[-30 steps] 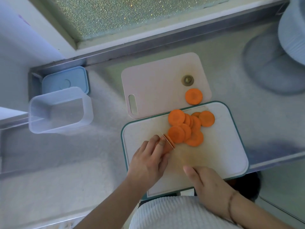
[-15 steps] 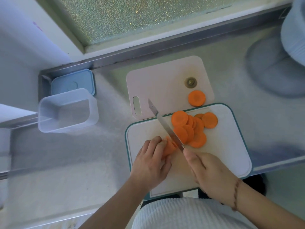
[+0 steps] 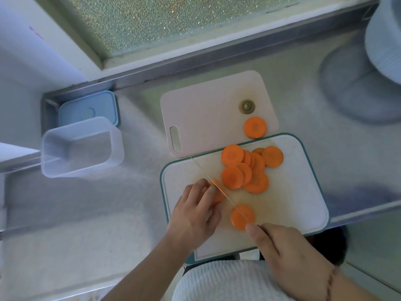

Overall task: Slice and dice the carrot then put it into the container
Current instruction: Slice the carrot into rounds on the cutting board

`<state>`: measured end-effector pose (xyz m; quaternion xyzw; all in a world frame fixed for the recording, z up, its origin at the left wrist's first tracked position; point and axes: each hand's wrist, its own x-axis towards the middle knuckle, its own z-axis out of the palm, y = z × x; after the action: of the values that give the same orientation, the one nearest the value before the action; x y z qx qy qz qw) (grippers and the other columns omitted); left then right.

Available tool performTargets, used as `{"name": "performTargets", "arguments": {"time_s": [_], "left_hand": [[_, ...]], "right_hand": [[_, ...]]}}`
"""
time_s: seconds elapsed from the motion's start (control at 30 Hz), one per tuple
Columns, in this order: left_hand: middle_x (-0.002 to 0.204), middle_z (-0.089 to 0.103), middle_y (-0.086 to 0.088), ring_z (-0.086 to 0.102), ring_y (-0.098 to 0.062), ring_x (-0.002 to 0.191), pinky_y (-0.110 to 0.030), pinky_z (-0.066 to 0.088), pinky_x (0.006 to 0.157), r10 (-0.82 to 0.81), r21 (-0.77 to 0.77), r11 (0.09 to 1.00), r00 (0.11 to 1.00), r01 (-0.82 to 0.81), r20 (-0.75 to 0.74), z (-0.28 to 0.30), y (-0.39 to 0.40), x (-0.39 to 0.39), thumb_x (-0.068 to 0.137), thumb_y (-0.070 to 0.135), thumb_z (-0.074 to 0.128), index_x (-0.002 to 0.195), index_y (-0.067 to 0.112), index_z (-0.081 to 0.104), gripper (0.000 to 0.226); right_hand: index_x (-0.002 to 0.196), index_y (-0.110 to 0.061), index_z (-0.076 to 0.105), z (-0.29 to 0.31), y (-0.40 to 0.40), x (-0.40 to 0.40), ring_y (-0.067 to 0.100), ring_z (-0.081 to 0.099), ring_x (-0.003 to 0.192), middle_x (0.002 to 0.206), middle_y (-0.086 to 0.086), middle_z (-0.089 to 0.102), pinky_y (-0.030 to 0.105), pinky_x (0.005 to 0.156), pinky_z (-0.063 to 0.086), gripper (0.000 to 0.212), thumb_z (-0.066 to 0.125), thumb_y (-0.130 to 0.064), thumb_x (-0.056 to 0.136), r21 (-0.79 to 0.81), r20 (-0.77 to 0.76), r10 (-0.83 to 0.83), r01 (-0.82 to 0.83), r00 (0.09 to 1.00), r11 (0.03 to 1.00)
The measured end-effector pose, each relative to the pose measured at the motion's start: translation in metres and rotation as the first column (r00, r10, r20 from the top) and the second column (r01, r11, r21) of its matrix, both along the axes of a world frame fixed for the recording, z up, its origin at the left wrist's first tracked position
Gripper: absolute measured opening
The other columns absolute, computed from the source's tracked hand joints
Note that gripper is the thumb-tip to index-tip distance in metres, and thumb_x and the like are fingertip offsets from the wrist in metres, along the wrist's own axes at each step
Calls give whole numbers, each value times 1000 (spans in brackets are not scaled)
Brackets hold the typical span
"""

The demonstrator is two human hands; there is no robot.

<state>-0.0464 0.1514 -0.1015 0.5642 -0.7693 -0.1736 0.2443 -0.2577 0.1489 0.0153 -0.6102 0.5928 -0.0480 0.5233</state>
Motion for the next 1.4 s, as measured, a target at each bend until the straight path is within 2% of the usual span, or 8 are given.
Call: {"name": "performTargets", "arguments": {"time_s": [0.1, 0.43, 0.57, 0.7, 0.9, 1.1, 1.23, 1.4], "left_hand": [[126, 61, -14, 60, -33, 107, -43, 53, 88, 2, 6, 1000, 1000, -2, 2, 1, -1, 0, 93, 20, 66, 120, 4, 67, 31], [121, 63, -12, 61, -32, 101, -40, 55, 85, 11, -42, 999, 1000, -12, -13, 2, -2, -1, 86, 15, 73, 118, 10, 64, 33], [120, 64, -11, 63, -31, 97, -43, 54, 76, 48, -93, 995, 997, -43, 53, 7, -1, -5, 88, 24, 70, 117, 15, 57, 33], [132, 55, -10, 59, -37, 106, -44, 49, 84, -14, -157, 987, 990, 36, 138, 19, 4, -13, 86, 34, 71, 117, 21, 58, 36], [148, 41, -6, 44, -38, 120, -56, 37, 100, -164, 8, 984, 886, 179, 433, 24, -2, -29, 78, 62, 72, 109, 25, 71, 49], [145, 43, -1, 40, -35, 125, -64, 25, 105, -167, 116, 985, 860, 127, 481, 28, -7, -35, 66, 67, 78, 100, 33, 71, 48], [140, 46, 4, 37, -35, 128, -63, 23, 105, -109, 144, 988, 913, 56, 392, 34, -10, -43, 69, 56, 75, 89, 36, 67, 30], [120, 57, 23, 39, -17, 123, -35, 30, 101, 195, 331, 934, 969, -135, -154, 44, -33, -41, 79, 48, 66, 77, 36, 72, 13]], "right_hand": [[60, -22, 47, -4, 2, 1, 8, 57, 63, 68, -11, 64, 26, 64, 42, 83, 9, -95, 65, -10, 9, -16, 17, 1000, 1000], [59, -19, 48, -6, -5, 0, 10, 58, 61, 65, 1, 64, 30, 64, 43, 88, 6, -97, 62, -8, -37, 8, -9, 999, 1000], [59, -16, 47, 0, -12, 1, 8, 52, 55, 55, -4, 58, 28, 61, 42, 69, 22, -76, 81, 67, -3, -25, 26, 1000, 997], [56, -15, 41, 15, -24, -6, 4, 41, 42, 42, -8, 43, 15, 48, 31, 52, 32, -59, 84, 137, 63, -121, 112, 991, 984], [59, -12, 37, 17, -35, -19, 6, 31, 31, 39, -6, 33, 13, 35, 29, 51, 30, -52, 90, 194, 50, -252, 239, 966, 951], [59, -13, 38, 12, -33, -27, 5, 32, 32, 40, -6, 34, 12, 35, 28, 52, 30, -53, 91, 190, 45, -272, 259, 961, 947], [58, -14, 38, 12, -31, -32, 5, 32, 32, 40, -6, 33, 11, 35, 28, 52, 30, -52, 91, 206, 71, -295, 275, 953, 939], [54, -17, 34, 12, -29, -39, 4, 26, 34, 43, -6, 29, 9, 35, 23, 53, 31, -51, 95, 232, 83, -339, 313, 937, 921]]}}
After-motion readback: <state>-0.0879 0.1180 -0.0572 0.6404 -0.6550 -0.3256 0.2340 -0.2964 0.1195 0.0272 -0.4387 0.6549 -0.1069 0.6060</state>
